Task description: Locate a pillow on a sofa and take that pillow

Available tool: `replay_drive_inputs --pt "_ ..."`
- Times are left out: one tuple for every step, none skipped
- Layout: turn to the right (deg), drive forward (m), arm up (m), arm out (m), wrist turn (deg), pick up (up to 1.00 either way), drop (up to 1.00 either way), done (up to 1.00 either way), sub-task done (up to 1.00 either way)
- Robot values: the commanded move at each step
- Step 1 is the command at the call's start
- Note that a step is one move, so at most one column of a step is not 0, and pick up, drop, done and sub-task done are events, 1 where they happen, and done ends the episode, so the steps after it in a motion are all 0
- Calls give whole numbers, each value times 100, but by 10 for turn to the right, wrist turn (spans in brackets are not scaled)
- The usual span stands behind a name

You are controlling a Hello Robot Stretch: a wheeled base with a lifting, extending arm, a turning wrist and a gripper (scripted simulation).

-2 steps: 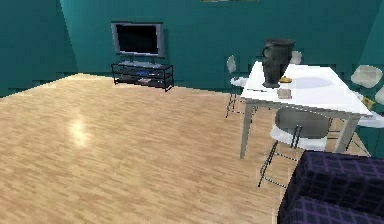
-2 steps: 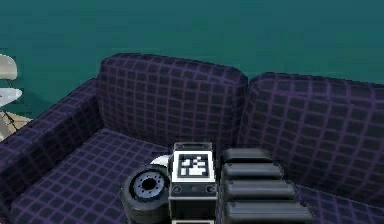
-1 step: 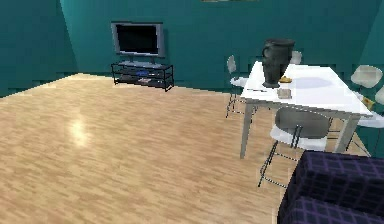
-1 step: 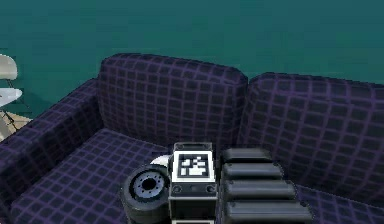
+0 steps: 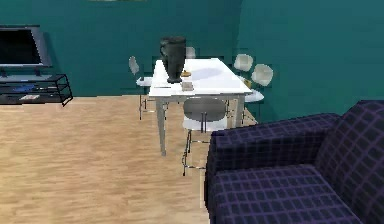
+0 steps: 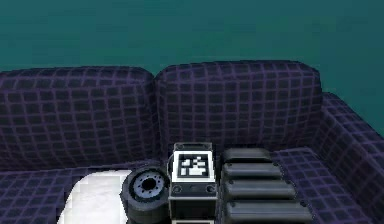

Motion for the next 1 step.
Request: replay_drive_inputs --pt "450 0 0 0 0 0 0 0 0"
